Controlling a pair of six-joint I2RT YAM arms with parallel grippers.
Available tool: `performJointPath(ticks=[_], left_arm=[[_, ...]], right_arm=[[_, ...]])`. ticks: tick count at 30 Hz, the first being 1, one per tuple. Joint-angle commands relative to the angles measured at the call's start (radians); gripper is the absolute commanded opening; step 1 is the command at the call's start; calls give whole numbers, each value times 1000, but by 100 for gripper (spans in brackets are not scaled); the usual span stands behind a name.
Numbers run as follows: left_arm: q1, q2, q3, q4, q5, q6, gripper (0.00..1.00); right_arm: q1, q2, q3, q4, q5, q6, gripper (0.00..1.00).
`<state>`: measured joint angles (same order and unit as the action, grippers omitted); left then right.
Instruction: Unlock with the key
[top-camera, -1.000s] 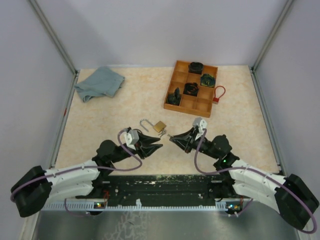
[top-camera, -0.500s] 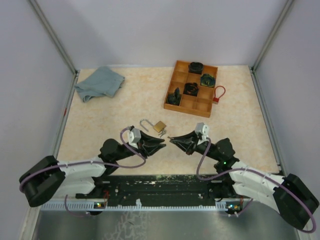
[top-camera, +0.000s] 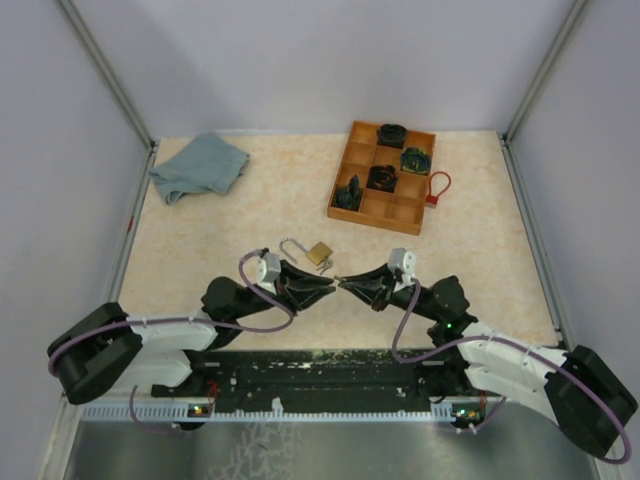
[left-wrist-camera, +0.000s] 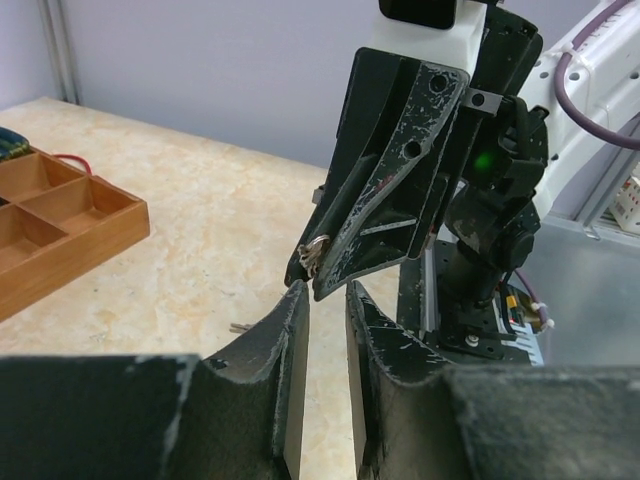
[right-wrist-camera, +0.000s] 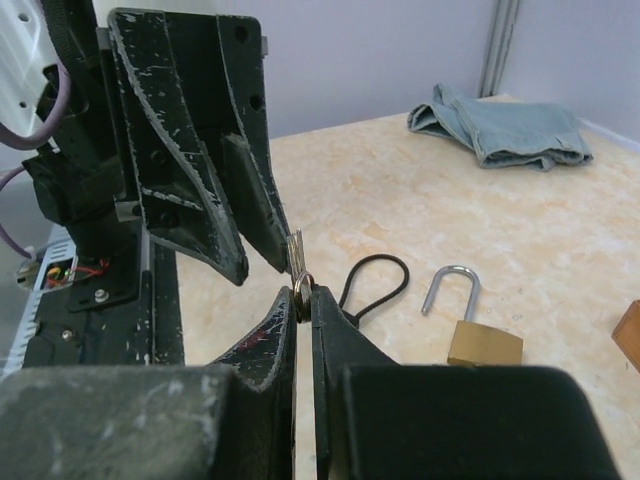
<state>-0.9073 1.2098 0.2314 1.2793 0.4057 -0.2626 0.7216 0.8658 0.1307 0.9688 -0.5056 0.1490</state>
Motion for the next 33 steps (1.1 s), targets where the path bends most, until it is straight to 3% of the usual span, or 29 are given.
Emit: performJointPath(ticks=[1, 19, 29, 33], left_arm=[[3, 35, 25, 106, 18, -54, 26], [3, 57, 43, 127, 27, -98, 21], [2, 40, 42, 39, -61, -106, 26], [4, 28, 40, 49, -50, -112, 21]], right_arm=[[3, 2, 3, 78, -32, -21, 0], [20, 5, 9, 34, -18, -59, 0], [30, -4, 0, 59, 7, -57, 0], [31, 0, 3, 51, 7, -60, 0]])
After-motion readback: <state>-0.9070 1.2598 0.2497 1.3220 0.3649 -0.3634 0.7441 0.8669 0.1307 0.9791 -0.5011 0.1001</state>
